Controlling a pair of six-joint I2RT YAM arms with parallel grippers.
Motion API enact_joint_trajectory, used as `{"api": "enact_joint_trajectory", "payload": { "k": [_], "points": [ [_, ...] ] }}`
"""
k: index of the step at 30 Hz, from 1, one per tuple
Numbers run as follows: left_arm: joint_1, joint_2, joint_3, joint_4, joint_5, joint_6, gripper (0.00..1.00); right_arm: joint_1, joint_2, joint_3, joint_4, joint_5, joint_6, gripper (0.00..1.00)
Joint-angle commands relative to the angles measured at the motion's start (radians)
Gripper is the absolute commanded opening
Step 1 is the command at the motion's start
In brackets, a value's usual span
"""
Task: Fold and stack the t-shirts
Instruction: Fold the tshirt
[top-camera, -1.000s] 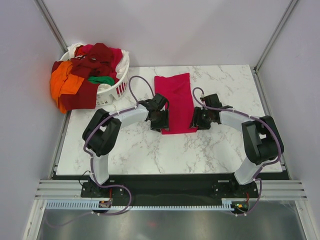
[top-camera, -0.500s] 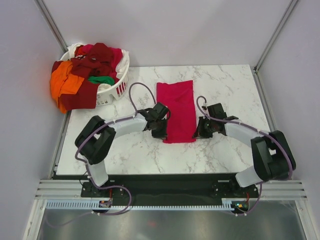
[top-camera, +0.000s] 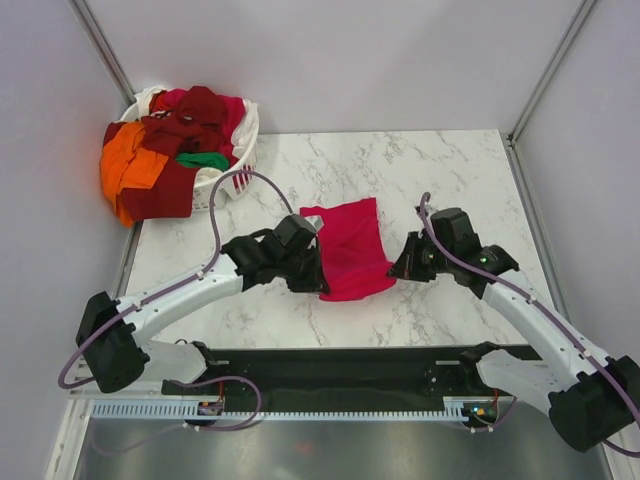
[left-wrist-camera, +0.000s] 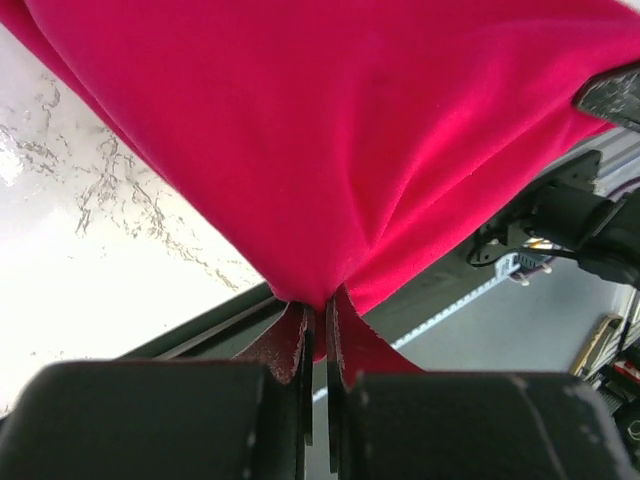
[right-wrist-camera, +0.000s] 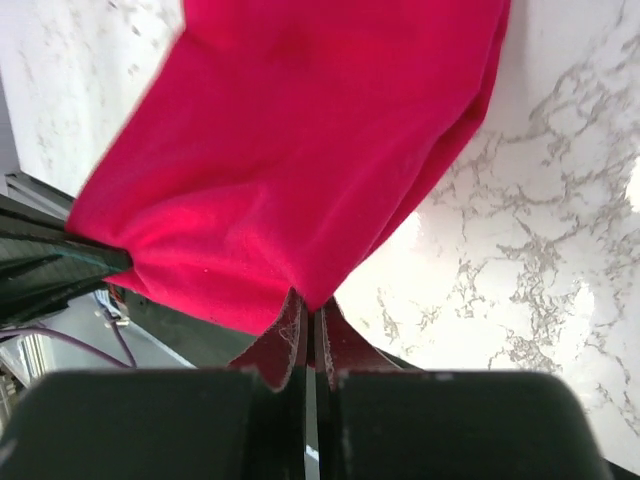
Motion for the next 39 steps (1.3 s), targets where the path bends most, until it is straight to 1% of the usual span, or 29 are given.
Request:
{"api": "enact_joint_trajectory", "payload": {
  "k": [1, 2, 3, 5, 9, 11, 17, 20, 25, 30, 31, 32, 33, 35, 36, 39],
  "points": [
    [0.011, -0.027, 0.148, -0.111, -0.026, -0.023, 0.03, 0.002, 0.015, 0.164, -0.063, 0.072, -0.005, 0.0],
    [0.02, -0.012, 0.175, -0.151, -0.063, 0.013, 0.04, 0.002, 0.052, 0.222, -0.072, 0.084, -0.025, 0.0],
    [0.046, 0.0, 0.202, -0.151, -0.063, 0.014, 0.04, 0.0, 0.072, 0.253, -0.079, 0.107, -0.034, 0.0],
    [0.073, 0.032, 0.275, -0.22, -0.063, 0.061, 0.04, 0.0, 0.114, 0.333, -0.086, 0.12, -0.05, 0.0],
    [0.157, 0.089, 0.354, -0.239, -0.048, 0.098, 0.04, -0.001, 0.25, 0.45, -0.085, 0.138, -0.082, 0.0],
    [0.183, 0.111, 0.381, -0.246, -0.01, 0.136, 0.06, -0.001, 0.314, 0.5, -0.08, 0.153, -0.091, 0.0],
    [0.278, 0.209, 0.426, -0.246, 0.03, 0.164, 0.11, -0.012, 0.477, 0.612, -0.065, 0.181, -0.122, 0.0],
    [0.318, 0.272, 0.452, -0.245, 0.049, 0.187, 0.11, -0.03, 0.578, 0.661, -0.057, 0.183, -0.125, 0.0],
    [0.381, 0.37, 0.518, -0.245, 0.057, 0.225, 0.1, -0.05, 0.692, 0.723, -0.034, 0.173, -0.123, 0.0],
    [0.43, 0.522, 0.601, -0.243, 0.066, 0.27, 0.08, -0.063, 0.83, 0.821, -0.025, 0.17, -0.126, 0.0],
    [0.436, 0.546, 0.637, -0.246, 0.07, 0.276, 0.07, -0.063, 0.851, 0.839, -0.028, 0.178, -0.128, 0.0],
    [0.442, 0.575, 0.657, -0.245, 0.07, 0.291, 0.05, -0.063, 0.885, 0.867, -0.031, 0.208, -0.131, 0.0],
    [0.448, 0.627, 0.679, -0.243, 0.069, 0.297, 0.04, -0.064, 0.902, 0.881, -0.031, 0.222, -0.131, 0.0],
    [0.467, 0.683, 0.737, -0.245, 0.081, 0.307, 0.04, -0.069, 0.937, 0.91, -0.036, 0.259, -0.134, 0.0],
    [0.478, 0.734, 0.777, -0.245, 0.104, 0.313, 0.04, -0.072, 0.977, 0.936, -0.037, 0.264, -0.132, 0.0],
    [0.497, 0.801, 0.856, -0.246, 0.124, 0.322, 0.05, -0.092, 1.052, 0.99, -0.042, 0.274, -0.113, 0.0]
  ]
}}
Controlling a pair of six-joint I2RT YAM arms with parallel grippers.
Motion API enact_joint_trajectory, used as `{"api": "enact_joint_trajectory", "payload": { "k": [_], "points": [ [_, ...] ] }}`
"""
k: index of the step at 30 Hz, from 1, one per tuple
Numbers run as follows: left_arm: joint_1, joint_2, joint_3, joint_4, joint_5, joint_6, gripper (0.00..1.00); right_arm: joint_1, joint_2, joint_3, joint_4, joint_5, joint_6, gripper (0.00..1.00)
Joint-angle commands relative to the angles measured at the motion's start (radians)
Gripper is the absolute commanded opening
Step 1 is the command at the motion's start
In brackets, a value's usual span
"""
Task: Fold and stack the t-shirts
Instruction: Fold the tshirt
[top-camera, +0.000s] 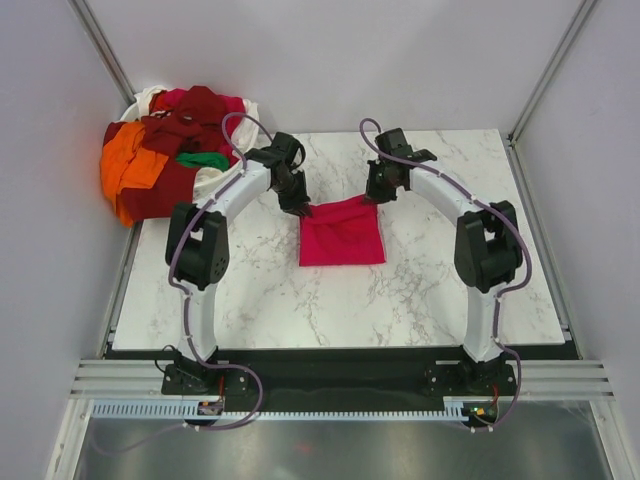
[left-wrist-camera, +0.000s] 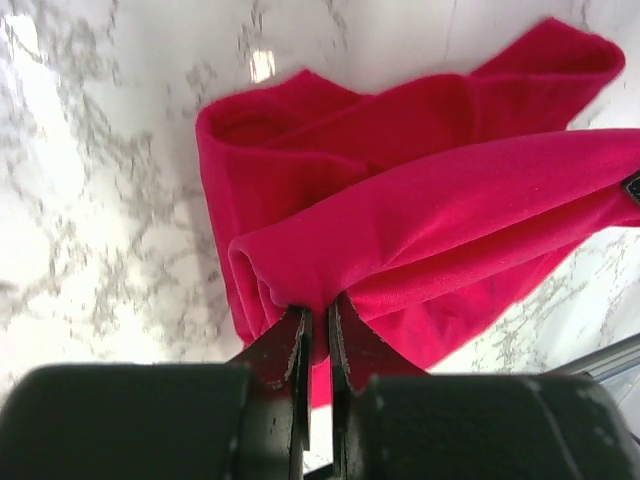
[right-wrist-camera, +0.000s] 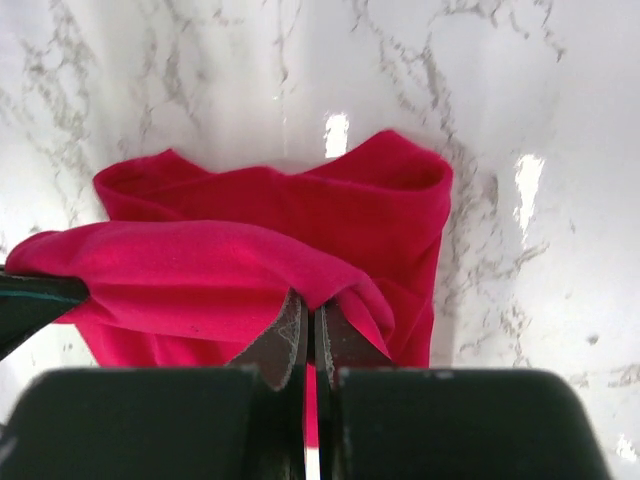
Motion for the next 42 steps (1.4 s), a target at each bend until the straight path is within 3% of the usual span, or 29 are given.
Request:
{"api": "enact_joint_trajectory", "payload": {
  "k": [1, 3, 4, 6, 7, 9, 12, 13, 14, 19, 21, 24, 25, 27, 28, 31, 34, 42],
  "points": [
    [0.031, 0.082, 0.115, -0.023, 0.041, 0.067, 0.09, -0.031, 0.072, 0.089, 0.004, 0.083, 0.013, 0.0],
    [0.048, 0.125, 0.179, -0.022, 0.066, 0.07, 0.14, -0.039, 0.118, 0.129, -0.005, 0.123, 0.03, 0.01],
    [0.054, 0.164, 0.202, -0.028, 0.079, 0.072, 0.2, -0.043, 0.132, 0.14, -0.005, 0.123, 0.036, 0.1],
    [0.069, 0.197, 0.276, -0.036, 0.119, 0.082, 0.48, -0.053, 0.159, 0.174, -0.027, 0.186, 0.056, 0.11],
    [0.071, 0.205, 0.294, -0.039, 0.126, 0.089, 0.99, -0.054, 0.159, 0.172, -0.031, 0.201, 0.064, 0.23],
    [0.071, 0.183, 0.313, -0.043, 0.112, 0.098, 1.0, -0.059, 0.138, 0.154, -0.031, 0.262, 0.068, 0.47],
    [0.071, 0.107, 0.302, -0.042, 0.058, 0.11, 1.0, -0.057, 0.072, 0.102, -0.031, 0.333, 0.076, 0.72],
    [0.071, 0.082, 0.293, -0.043, 0.041, 0.11, 1.0, -0.057, 0.055, 0.091, -0.03, 0.364, 0.076, 0.97],
    [0.069, 0.03, 0.284, -0.043, 0.026, 0.109, 1.0, -0.059, 0.019, 0.076, -0.031, 0.376, 0.073, 0.98],
    [0.031, -0.096, 0.178, -0.037, -0.058, 0.102, 1.0, -0.048, -0.153, -0.025, 0.037, 0.403, 0.067, 0.98],
    [0.008, -0.114, 0.129, -0.02, -0.058, 0.11, 0.98, -0.043, -0.244, -0.137, 0.102, 0.296, 0.062, 0.98],
    [-0.009, -0.073, 0.097, 0.0, -0.023, 0.132, 0.87, -0.043, -0.279, -0.216, 0.196, 0.168, 0.048, 0.94],
    [-0.012, -0.059, 0.095, 0.001, -0.013, 0.135, 0.79, -0.043, -0.258, -0.21, 0.197, 0.148, 0.036, 0.87],
    [-0.027, -0.036, 0.09, 0.006, -0.008, 0.138, 0.74, -0.042, -0.24, -0.202, 0.197, 0.07, 0.019, 0.77],
    [-0.035, -0.027, 0.086, 0.006, -0.011, 0.138, 0.71, -0.043, -0.226, -0.205, 0.208, 0.039, 0.015, 0.64],
    [-0.079, -0.018, 0.04, 0.036, -0.031, 0.135, 0.69, -0.021, -0.194, -0.204, 0.254, -0.094, 0.015, 0.37],
    [-0.127, -0.012, -0.034, 0.076, -0.046, 0.116, 0.65, 0.002, -0.134, -0.182, 0.278, -0.192, 0.036, 0.28],
    [-0.231, -0.054, -0.291, 0.194, -0.094, 0.067, 0.63, 0.009, -0.01, -0.184, 0.386, -0.249, 0.116, 0.25]
  ]
}}
